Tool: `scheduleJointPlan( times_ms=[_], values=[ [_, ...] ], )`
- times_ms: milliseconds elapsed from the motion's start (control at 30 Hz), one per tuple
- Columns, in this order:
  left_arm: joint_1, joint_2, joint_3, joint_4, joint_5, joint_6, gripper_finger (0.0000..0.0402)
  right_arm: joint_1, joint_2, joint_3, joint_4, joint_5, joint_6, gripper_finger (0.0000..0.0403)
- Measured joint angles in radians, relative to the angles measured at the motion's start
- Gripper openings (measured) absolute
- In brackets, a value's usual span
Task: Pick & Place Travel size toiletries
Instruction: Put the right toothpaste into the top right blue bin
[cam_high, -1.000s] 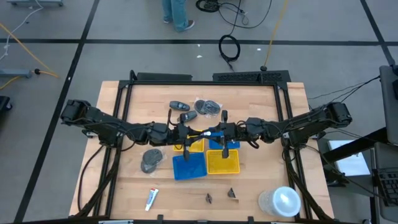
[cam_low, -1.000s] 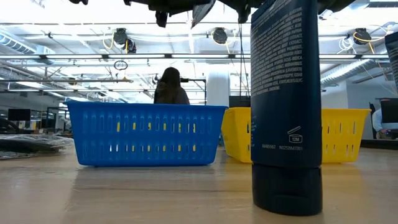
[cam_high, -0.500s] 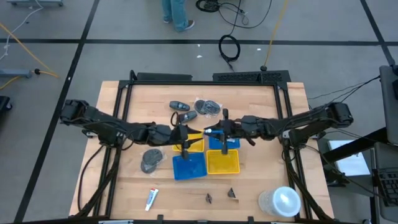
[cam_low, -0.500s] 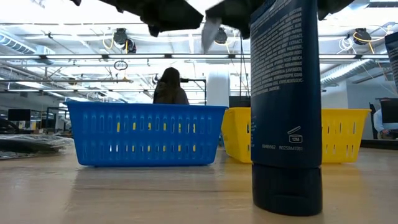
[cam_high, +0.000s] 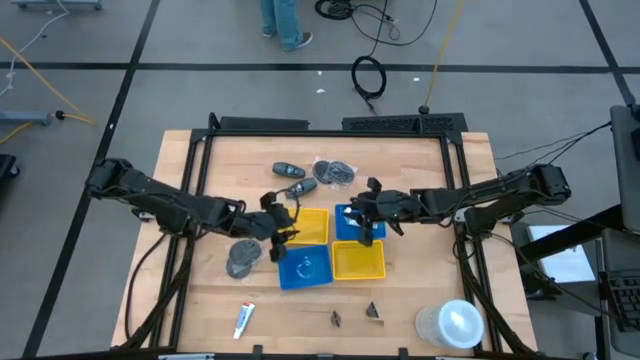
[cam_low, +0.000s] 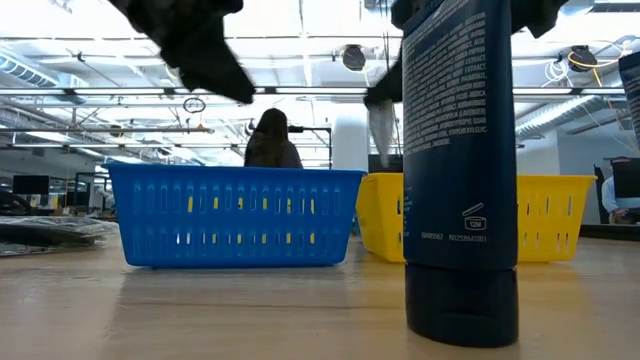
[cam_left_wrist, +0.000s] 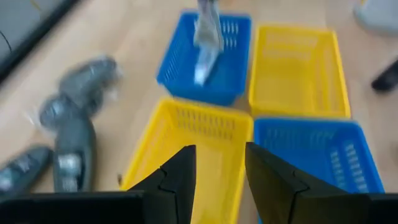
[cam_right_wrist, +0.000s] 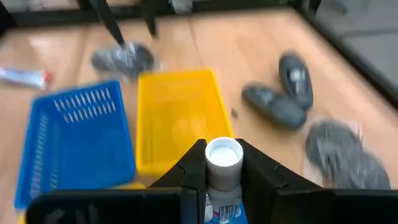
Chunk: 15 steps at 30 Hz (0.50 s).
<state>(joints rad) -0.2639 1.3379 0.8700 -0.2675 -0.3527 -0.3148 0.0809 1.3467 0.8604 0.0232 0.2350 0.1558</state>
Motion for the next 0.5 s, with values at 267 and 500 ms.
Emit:
scheduleJointPlan(
  times_ms=[267,500],
  values=[
    [-0.067,0.0,0.0,-0.099,0.109,-0.137,0.0136,-0.001,0.0,0.0,-0.169,0.0,0.075,0.0053],
    [-0.122,0.0,0.0,-0.148,0.144,-0.226,0.0136,-0.001,0.0,0.0,-0.218,0.0,0.095,0.0053]
  ],
)
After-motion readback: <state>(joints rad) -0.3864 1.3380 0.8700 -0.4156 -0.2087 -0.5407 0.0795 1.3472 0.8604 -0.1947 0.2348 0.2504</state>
